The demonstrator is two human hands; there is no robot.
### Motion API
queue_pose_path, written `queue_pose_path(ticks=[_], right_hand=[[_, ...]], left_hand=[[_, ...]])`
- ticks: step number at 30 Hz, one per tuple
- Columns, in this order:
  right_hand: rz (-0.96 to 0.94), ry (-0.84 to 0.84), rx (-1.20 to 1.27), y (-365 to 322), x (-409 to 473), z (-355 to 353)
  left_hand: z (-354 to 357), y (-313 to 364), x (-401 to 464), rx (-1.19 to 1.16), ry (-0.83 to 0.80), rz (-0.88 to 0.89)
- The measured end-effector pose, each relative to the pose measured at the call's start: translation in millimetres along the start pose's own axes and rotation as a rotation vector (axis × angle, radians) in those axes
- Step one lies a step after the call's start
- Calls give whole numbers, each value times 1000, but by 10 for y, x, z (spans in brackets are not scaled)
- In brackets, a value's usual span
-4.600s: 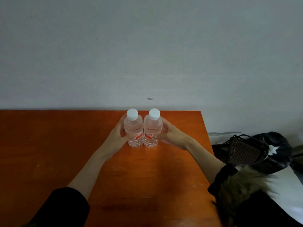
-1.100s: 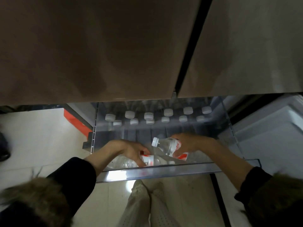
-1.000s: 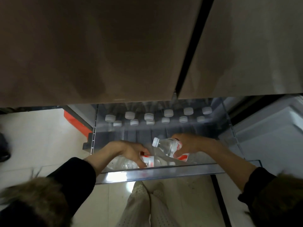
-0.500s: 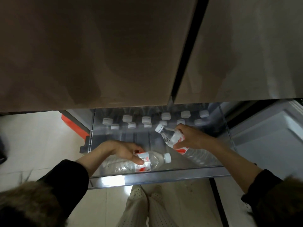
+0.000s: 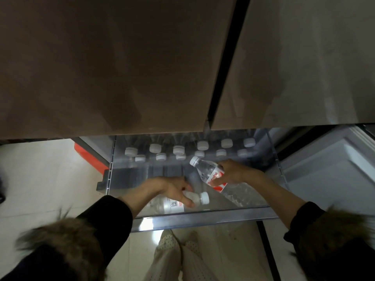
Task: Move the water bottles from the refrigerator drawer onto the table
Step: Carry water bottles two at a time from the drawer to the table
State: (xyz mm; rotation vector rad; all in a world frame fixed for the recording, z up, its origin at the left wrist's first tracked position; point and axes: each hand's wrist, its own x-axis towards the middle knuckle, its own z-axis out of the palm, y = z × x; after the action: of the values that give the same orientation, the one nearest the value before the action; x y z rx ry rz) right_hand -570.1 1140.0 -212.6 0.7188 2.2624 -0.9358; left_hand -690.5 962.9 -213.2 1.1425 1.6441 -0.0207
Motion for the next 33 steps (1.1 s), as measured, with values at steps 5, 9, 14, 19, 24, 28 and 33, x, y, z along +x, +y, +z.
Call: queue_pose_path(ticks=[5, 9, 14, 19, 24, 28, 33], right_hand=[[20, 12, 70, 28, -45, 3], [50, 11, 74, 83, -46, -2], [48, 142, -43, 143, -91, 43], [35, 169, -122, 124, -222, -23], [-43, 182, -6, 96, -440, -61], [-138, 281, 157, 100, -674, -104], [-286, 351, 325, -15, -896, -126]], left_hand=[[-101, -66, -36, 9, 64, 8], [-232, -134, -93, 22, 144, 36], [-142, -149, -73, -12, 231, -8], [-48, -147, -61, 63, 157, -124], [-72, -84, -220, -67, 283, -5], [-166, -61, -601, -191, 486, 88], [-143, 18, -980, -188, 665, 152]])
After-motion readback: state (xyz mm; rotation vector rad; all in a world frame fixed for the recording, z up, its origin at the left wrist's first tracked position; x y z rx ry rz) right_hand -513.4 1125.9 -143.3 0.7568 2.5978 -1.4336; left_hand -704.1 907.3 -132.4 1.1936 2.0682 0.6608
